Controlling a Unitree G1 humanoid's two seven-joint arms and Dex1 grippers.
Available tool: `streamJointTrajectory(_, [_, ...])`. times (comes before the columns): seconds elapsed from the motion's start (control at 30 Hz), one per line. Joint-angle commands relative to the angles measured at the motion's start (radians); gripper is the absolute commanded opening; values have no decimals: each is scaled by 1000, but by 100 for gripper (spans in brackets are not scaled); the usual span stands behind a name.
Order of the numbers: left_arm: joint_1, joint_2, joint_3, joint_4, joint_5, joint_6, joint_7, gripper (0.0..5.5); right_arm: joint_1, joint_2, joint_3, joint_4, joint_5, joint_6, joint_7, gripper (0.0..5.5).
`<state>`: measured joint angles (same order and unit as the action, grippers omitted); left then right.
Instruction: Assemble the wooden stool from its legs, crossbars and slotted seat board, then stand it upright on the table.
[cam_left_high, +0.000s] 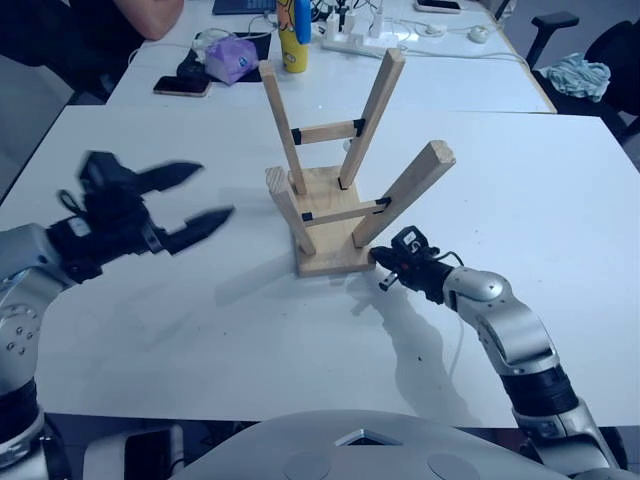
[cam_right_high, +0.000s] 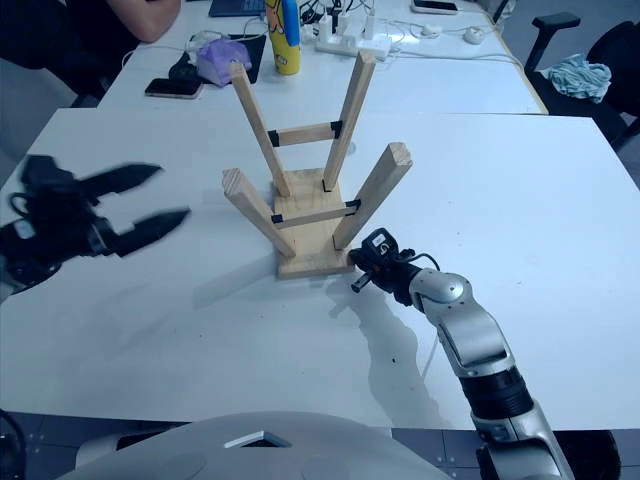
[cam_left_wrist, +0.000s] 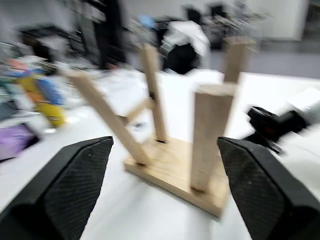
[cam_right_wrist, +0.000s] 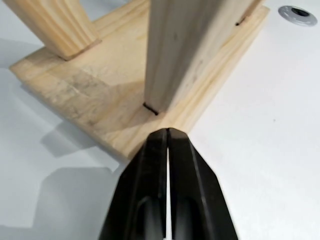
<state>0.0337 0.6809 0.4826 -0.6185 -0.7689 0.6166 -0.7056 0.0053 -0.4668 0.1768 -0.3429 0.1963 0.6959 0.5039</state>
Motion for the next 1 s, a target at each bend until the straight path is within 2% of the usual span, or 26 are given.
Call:
streamJointTrajectory(0.03, [178,-251,-116,-206,96,-75,261,386,102,26,-46,-53,30,87,-49,0])
streamJointTrajectory(0.1, [250,-365,-234,-260,209,-80,426,386,116,57,-72,-102,60,98,-67,0])
streamJointTrajectory(0.23, [347,-450,-469,-271,471,-53,651,386,123,48,-142,-121,46,88,-110,0])
streamJointTrajectory(0.37, [358,-474,-585,-226,629,-42,748,386,86,14,-90,-34,-9,85,-106,0])
streamJointTrajectory(0.53, [316,-487,-633,-192,691,-37,755,386,45,43,-17,12,-13,86,-84,0])
streamJointTrajectory(0.73, [289,-502,-637,-179,706,-30,749,386,17,93,33,-3,4,89,-80,0])
streamJointTrajectory(1.0, [257,-545,-641,-187,746,-36,777,386,10,94,-9,-1,-25,57,-123,0])
